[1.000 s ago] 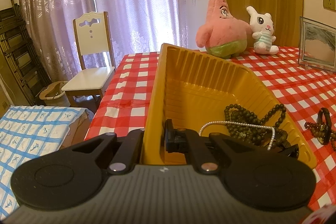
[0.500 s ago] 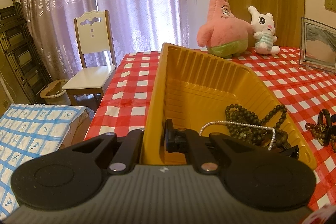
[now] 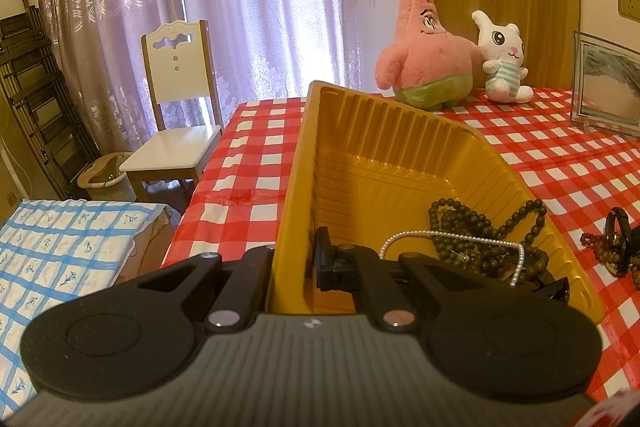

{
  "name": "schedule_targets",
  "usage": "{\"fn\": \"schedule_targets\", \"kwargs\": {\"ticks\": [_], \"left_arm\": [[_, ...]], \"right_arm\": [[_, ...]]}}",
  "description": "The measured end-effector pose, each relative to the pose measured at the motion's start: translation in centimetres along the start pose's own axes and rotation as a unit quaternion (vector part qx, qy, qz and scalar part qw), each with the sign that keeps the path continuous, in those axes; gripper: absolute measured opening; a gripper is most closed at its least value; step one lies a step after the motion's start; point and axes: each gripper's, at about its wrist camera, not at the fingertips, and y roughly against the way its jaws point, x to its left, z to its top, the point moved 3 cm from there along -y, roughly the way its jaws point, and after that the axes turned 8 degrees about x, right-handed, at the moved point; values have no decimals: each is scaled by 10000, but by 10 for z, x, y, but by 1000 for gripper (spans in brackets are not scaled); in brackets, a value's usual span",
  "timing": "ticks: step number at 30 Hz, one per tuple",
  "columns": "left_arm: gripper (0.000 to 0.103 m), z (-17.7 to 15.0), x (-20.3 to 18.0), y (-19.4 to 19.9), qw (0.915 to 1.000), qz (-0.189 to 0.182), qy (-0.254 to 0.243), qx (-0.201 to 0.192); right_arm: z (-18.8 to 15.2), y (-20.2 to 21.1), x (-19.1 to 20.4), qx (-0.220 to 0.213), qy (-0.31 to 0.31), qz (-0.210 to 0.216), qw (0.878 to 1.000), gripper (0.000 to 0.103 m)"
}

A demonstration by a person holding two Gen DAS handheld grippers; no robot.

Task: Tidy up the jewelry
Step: 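Move the right gripper to the black watch with bead strap, then grasp the black watch with the right gripper and carry it over the tray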

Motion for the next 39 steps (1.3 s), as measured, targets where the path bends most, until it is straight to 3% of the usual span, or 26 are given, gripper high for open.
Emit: {"fn": "schedule_targets", "kwargs": {"ticks": [9, 18, 28, 39], "left_arm": [[4, 0, 0, 0, 10000, -4, 0, 1], [4, 1, 0, 0, 10000, 4, -13, -1], [4, 1, -1, 1, 10000, -6, -28, -16], [3, 2, -2, 3, 10000, -22, -54, -48]], "right_arm": [[-44, 29, 7, 27, -804, -37, 9968, 4], [-88, 68, 14, -43, -1643, -263, 9860, 4], [-70, 118, 11, -755, -2025, -494, 9751, 4], [-47, 125, 19, -988, -1855, -484, 9765, 4]]}}
